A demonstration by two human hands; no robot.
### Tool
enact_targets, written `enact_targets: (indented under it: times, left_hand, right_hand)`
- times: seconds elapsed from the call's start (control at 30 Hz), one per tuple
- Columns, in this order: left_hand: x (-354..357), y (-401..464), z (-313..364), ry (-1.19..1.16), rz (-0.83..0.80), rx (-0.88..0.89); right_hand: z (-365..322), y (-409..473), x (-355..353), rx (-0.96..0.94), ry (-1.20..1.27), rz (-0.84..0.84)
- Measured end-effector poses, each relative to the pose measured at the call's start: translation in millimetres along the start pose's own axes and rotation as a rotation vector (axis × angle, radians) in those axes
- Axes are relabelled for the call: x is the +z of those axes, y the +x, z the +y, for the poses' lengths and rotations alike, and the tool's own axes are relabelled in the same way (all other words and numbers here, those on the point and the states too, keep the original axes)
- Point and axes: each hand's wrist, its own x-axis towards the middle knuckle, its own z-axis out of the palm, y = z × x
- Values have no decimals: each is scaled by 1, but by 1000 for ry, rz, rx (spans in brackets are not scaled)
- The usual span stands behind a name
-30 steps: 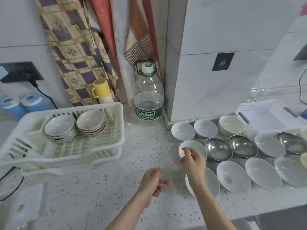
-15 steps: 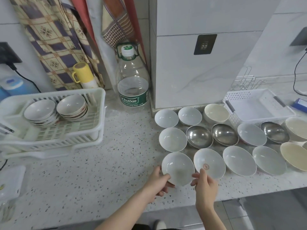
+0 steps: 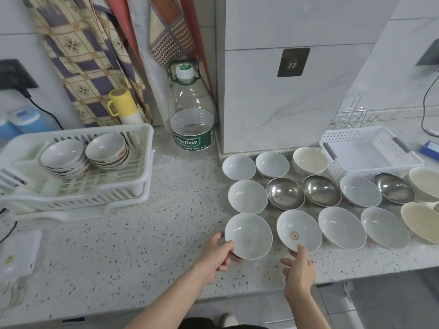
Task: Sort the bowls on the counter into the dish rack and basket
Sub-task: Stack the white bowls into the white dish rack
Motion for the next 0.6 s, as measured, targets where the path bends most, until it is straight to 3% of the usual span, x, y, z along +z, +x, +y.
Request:
enact_targets:
  times: [0.6]
  left_hand:
    - [-48,-18,8,-120,-31,102]
  right_hand:
    - [1,-25,17,-80,231,74]
